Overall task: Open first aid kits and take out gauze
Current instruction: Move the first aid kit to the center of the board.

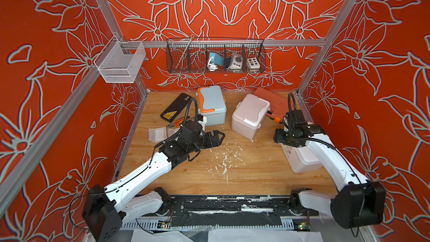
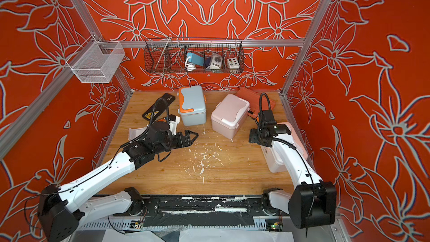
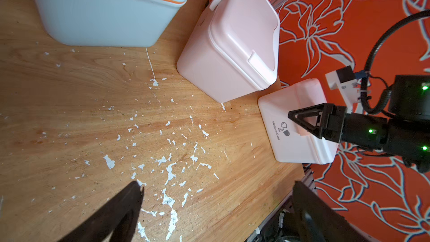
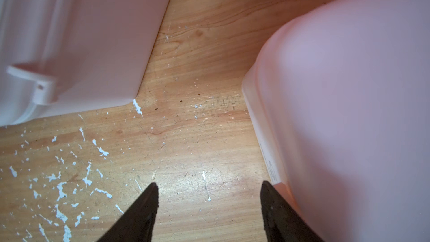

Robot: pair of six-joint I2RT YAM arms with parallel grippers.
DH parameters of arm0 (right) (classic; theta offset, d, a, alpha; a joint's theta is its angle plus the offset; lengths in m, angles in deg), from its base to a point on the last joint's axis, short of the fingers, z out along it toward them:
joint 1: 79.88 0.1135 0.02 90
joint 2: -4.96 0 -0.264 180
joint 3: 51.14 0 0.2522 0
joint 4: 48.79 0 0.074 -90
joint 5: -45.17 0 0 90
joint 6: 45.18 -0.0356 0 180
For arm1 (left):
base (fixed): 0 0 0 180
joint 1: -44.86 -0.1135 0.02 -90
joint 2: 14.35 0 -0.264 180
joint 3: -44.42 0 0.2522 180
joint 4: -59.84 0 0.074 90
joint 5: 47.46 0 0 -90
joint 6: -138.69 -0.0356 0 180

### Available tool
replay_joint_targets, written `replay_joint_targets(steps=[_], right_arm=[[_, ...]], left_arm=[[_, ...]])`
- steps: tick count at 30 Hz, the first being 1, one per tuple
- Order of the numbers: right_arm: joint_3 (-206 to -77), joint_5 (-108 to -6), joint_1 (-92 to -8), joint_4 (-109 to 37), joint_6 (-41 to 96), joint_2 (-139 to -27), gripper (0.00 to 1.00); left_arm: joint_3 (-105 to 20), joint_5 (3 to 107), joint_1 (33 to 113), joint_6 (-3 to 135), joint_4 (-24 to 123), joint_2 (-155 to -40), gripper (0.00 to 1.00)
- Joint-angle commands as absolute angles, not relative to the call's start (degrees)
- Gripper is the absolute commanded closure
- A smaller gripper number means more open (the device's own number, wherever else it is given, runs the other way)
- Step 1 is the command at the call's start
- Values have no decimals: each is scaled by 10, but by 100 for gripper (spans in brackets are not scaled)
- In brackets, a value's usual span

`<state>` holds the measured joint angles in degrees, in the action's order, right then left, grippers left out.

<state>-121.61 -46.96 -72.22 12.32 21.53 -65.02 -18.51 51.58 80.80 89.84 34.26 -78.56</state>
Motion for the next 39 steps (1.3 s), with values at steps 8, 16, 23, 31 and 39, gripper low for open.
replay_joint_targets(steps=[8, 16, 23, 31, 39], right_arm=[[-1278, -596, -734, 58, 164, -633, 21], [-1358, -638, -734, 23, 139, -719, 20], [-1408, -642, -734, 1, 131, -788, 20], [-1474, -673, -734, -2, 141, -885, 20], [-1501, -704, -734, 31, 177, -924, 21]], left_arm=[[-412, 551, 805, 808, 275, -985, 4], [-732, 557, 805, 732, 156, -1213, 4], [-1069, 542, 789, 691, 21, -1431, 3], [-1067, 595, 771, 691, 59, -1492, 4], [-980, 629, 796, 687, 97, -1456, 5]])
